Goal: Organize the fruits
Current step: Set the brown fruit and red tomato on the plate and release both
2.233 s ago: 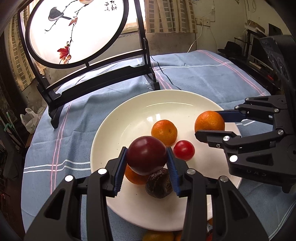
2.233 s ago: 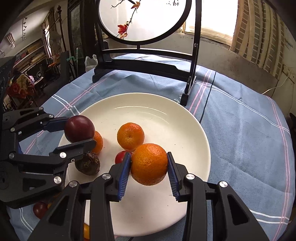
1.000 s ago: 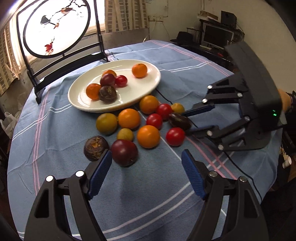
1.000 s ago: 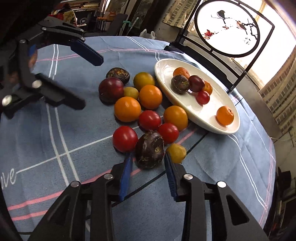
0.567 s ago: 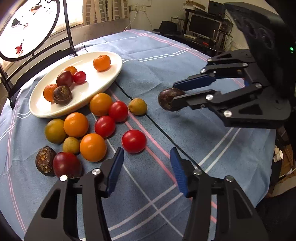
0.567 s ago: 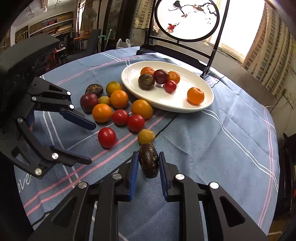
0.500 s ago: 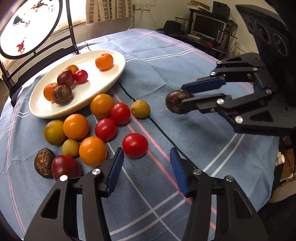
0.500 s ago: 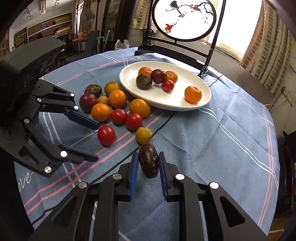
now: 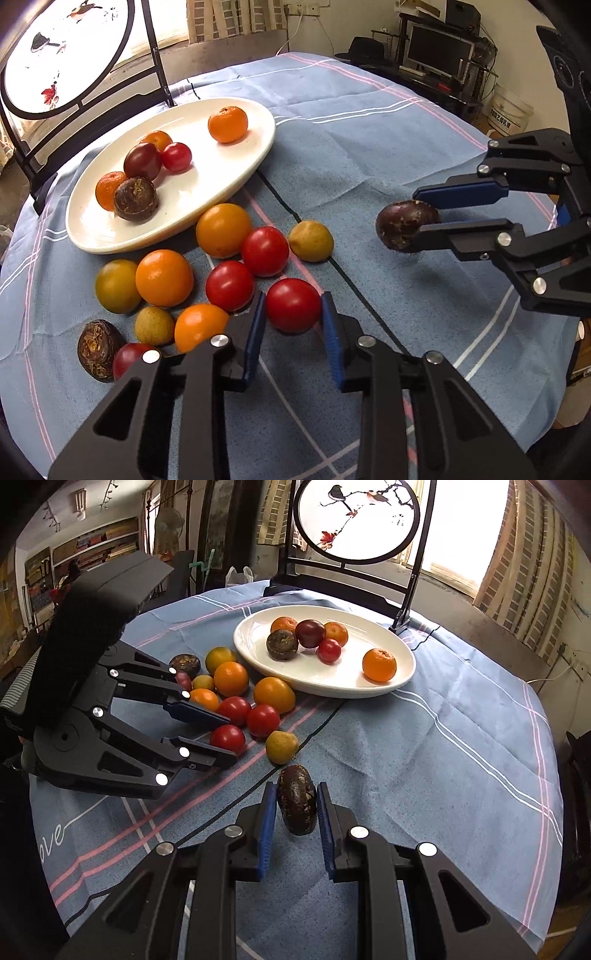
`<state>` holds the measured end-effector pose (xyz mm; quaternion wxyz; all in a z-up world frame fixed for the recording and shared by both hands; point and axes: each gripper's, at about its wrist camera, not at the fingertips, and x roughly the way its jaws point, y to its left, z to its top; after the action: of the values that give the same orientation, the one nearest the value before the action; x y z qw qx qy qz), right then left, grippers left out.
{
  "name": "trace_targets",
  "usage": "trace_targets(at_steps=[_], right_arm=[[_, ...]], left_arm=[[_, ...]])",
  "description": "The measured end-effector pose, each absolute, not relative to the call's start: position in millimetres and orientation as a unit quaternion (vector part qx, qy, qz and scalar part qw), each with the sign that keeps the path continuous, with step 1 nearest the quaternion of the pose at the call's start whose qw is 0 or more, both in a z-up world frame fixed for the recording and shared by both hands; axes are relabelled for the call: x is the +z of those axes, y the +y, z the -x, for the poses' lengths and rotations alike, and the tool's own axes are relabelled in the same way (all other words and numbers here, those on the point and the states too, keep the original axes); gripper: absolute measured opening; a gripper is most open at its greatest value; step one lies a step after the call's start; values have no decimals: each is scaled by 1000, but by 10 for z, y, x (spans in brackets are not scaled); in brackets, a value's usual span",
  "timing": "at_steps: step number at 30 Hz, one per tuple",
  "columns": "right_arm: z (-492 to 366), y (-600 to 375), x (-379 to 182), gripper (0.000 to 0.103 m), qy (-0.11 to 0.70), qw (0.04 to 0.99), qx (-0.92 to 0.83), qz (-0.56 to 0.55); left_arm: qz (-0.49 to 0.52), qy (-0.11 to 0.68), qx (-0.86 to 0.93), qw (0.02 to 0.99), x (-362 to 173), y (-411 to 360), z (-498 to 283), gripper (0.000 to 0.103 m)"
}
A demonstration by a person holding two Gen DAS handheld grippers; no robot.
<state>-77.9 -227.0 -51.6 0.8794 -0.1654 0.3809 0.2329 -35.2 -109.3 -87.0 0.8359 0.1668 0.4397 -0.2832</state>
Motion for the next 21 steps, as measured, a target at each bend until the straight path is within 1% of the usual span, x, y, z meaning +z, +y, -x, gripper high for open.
trace_targets(at_steps=[1,5,9,12,16,21], right_arm=[[787,-2276,-501,22,380,880,234,163],[795,-2309,-409,22,374,884,235,152],[746,-2275,-272,22,356,892,233,150],[679,-2215,-80,22,330,901,237,151],[470,-2126,158,22,297,913,240,142],[-59,-2060,206,22,302,919,234,97]], left_arm=[[-159,442,-290,834,-843,-1067,365,29],[-156,407,-304,847,-608,-951,487,29],[-138,373,-286,872,-302,-741,397,29],[-116,358,-259,890,-97,-560,210,29],[-114,342,-219,907,77,-465,-69,29],[-115,332,-175,920,126,-421,-519,29]])
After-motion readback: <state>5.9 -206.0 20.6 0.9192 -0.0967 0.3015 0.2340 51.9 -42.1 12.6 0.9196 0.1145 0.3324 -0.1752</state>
